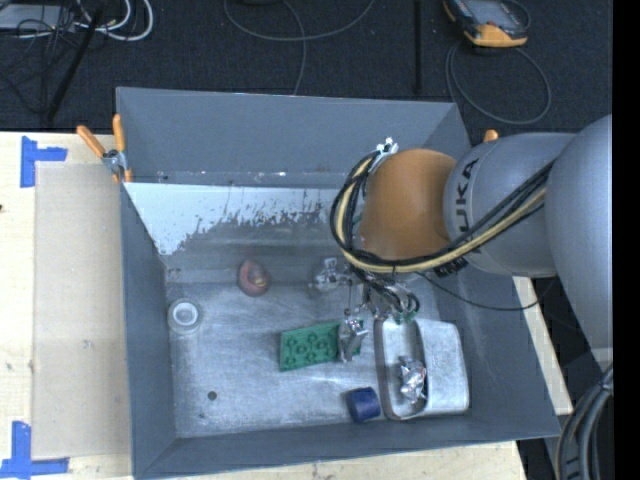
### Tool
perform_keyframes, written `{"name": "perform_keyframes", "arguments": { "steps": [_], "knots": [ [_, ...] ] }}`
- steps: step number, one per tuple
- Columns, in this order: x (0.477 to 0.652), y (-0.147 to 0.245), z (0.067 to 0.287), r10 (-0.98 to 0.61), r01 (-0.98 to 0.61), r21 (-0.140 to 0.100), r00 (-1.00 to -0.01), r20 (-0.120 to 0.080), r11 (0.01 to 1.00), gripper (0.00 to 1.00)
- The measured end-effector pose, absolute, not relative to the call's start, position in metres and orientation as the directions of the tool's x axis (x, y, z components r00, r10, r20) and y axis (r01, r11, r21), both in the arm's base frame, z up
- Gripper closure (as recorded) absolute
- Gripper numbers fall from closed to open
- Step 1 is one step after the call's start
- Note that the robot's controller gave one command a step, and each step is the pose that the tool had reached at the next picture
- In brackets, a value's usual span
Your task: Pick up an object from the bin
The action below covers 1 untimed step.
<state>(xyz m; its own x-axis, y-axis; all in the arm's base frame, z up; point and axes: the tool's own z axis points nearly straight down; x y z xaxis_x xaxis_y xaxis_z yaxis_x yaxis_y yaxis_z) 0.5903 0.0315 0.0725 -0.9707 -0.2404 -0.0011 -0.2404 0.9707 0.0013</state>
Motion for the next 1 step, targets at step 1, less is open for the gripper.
{"name": "perform_keyframes", "arguments": {
  "steps": [1],
  "knots": [
    [0.5909, 0.0312, 0.0770, -0.239, -0.239, 0.001, -0.971, 0.003, 0.971, 1.00]
  ]
}}
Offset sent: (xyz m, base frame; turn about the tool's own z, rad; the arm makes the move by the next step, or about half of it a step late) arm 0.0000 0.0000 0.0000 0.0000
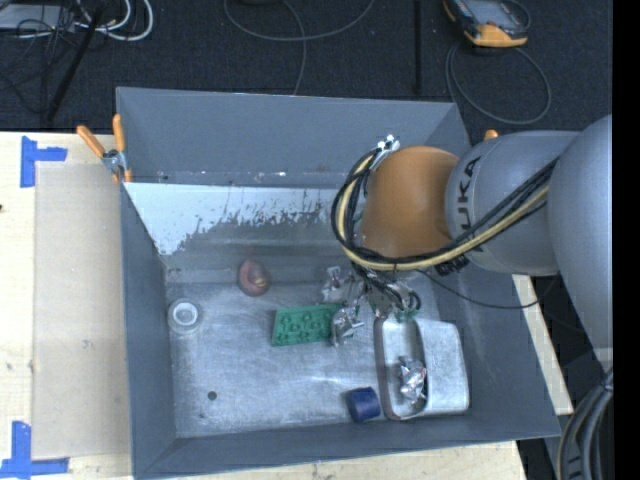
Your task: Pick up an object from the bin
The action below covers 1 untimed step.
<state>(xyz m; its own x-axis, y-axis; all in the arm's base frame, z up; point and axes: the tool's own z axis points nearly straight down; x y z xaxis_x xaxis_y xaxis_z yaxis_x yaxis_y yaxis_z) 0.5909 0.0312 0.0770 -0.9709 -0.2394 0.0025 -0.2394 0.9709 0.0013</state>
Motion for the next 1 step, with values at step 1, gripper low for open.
{"name": "perform_keyframes", "arguments": {
  "steps": [1],
  "knots": [
    [0.5859, 0.0585, 0.1990, -0.285, -0.285, -0.001, -0.958, -0.009, 0.958, 1.00]
  ]
}}
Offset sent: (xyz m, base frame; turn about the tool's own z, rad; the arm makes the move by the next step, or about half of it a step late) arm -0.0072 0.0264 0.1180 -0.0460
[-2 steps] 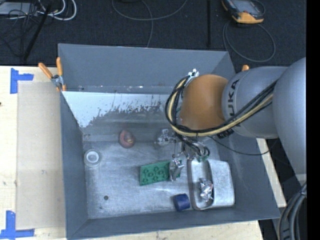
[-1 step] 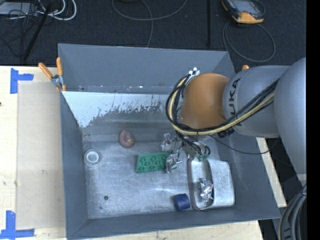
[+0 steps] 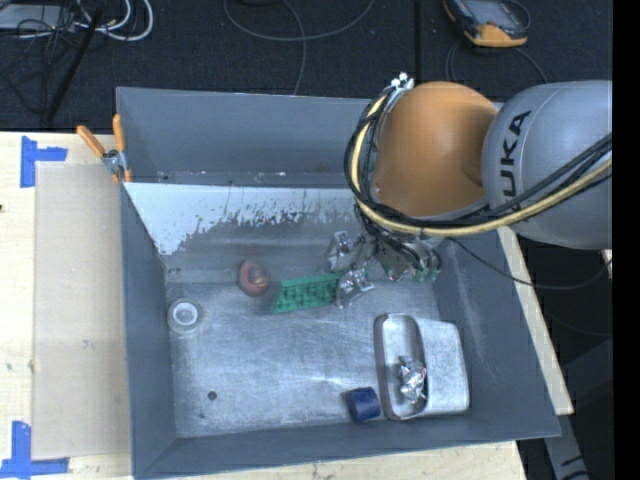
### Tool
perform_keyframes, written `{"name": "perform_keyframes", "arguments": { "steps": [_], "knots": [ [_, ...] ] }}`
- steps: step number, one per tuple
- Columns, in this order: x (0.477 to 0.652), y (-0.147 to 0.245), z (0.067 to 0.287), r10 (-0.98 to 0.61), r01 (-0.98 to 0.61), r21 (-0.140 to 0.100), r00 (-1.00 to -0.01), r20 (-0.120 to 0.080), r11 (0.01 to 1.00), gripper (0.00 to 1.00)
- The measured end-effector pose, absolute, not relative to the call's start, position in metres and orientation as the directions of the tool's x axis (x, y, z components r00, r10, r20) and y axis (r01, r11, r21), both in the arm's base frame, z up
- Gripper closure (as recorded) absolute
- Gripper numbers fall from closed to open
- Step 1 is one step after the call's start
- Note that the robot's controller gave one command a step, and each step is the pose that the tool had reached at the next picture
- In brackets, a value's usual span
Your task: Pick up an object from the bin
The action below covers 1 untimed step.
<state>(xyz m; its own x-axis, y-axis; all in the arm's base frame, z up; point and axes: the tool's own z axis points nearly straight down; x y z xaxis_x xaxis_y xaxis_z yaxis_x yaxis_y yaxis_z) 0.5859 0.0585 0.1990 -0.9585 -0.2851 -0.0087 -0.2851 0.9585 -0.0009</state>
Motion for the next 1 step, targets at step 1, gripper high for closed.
{"name": "perform_keyframes", "arguments": {
  "steps": [1],
  "knots": [
    [0.5741, -0.0002, 0.2610, -0.550, -0.550, -0.004, -0.835, -0.003, 0.835, 1.00]
  ]
}}
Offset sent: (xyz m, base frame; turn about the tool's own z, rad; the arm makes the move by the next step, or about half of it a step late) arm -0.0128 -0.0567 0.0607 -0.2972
